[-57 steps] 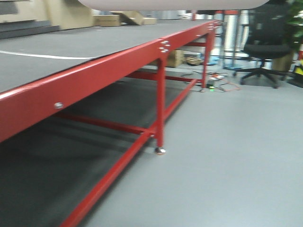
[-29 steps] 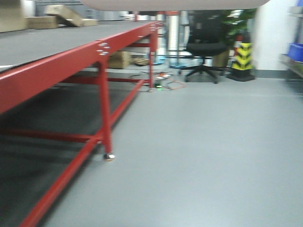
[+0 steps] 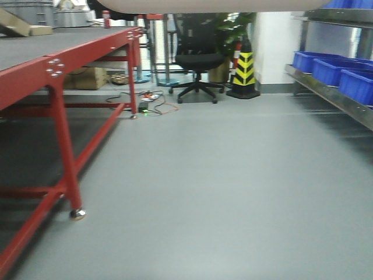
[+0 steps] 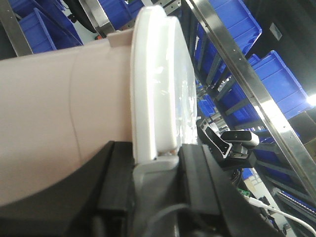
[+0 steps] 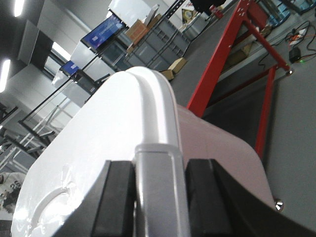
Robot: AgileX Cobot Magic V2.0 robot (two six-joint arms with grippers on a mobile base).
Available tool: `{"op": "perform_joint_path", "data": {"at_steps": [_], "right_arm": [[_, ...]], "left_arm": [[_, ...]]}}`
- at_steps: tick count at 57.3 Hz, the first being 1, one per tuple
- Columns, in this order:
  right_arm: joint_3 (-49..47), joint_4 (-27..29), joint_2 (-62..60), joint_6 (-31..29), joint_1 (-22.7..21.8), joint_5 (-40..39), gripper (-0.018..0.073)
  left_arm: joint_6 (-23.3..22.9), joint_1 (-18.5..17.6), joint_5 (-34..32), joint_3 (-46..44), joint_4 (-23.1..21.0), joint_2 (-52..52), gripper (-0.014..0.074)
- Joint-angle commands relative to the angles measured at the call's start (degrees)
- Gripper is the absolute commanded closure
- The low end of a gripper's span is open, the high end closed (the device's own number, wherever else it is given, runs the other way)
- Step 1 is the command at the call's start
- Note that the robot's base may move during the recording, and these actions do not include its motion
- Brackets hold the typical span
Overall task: Grab white bin and place on right shelf
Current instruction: 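Carry the bin with both grippers toward the steel shelf rack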
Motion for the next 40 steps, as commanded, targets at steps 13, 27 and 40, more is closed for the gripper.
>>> {"op": "perform_joint_path", "data": {"at_steps": [13,27,40], "right_arm": [[-2.11,6.52,-1.67,-0.82,0.57,3.26,0.0498],[-2.11,6.52,-1.67,-0.82,0.57,3.26,0.0498],[-2.11,6.52,-1.67,-0.82,0.57,3.26,0.0498]], "left_arm": [[0.41,-1.06,12.01,-2.23,-7.59,-2.96,0.0713],[0.41,-1.06,12.01,-2.23,-7.59,-2.96,0.0713],[0.41,-1.06,11.98,-2.23,-7.59,-2.96,0.0713]]}}
